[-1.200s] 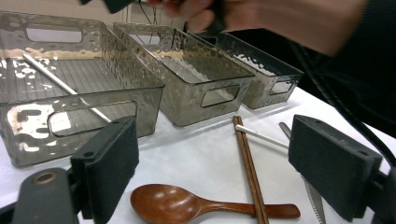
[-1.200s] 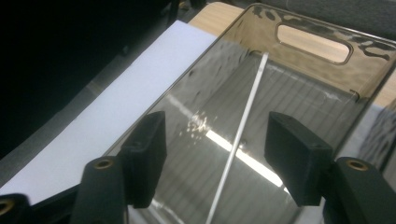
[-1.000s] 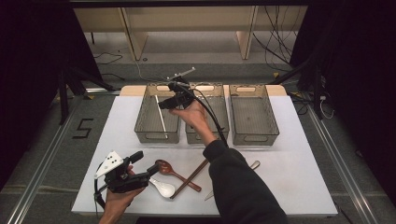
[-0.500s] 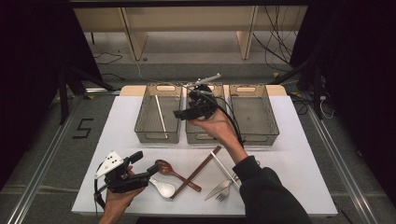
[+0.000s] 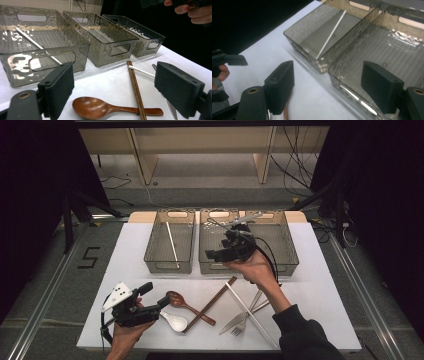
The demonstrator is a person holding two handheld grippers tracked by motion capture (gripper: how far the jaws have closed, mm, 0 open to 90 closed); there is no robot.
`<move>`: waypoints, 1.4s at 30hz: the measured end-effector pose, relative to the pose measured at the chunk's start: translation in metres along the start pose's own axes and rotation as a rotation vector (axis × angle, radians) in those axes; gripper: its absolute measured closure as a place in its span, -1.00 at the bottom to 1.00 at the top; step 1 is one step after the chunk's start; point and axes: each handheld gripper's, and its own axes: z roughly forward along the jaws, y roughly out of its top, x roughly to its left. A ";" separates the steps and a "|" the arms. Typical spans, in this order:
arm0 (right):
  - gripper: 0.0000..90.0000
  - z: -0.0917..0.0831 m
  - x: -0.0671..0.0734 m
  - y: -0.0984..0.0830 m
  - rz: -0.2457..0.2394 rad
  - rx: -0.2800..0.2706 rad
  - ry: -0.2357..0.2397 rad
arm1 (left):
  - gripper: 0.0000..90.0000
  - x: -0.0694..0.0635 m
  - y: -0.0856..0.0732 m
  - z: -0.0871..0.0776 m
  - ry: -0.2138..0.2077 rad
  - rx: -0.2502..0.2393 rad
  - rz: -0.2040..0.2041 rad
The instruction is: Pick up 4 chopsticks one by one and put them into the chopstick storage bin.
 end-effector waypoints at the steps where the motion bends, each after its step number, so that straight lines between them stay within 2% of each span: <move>1: -0.39 -0.001 -0.001 -0.003 0.005 0.002 0.001 | -0.65 0.000 0.000 0.000 0.000 0.000 0.000; 9: -0.39 -0.007 -0.003 -0.031 -0.003 0.032 -0.014 | -0.65 0.001 -0.001 0.000 0.005 0.002 -0.001; 17: -0.36 -0.006 -0.008 -0.065 -0.007 0.097 -0.040 | -0.65 0.000 0.000 0.000 0.008 0.008 0.004; 26: -0.24 -0.005 -0.019 -0.096 0.032 0.151 -0.049 | -0.65 0.000 -0.001 0.001 0.009 0.008 0.004; 38: -0.04 0.000 -0.023 -0.121 0.053 0.240 -0.061 | -0.65 0.000 0.000 0.000 0.007 0.007 0.005; 42: 0.04 0.005 -0.024 -0.128 0.042 0.276 -0.069 | -0.65 0.000 0.000 0.000 0.006 0.007 0.006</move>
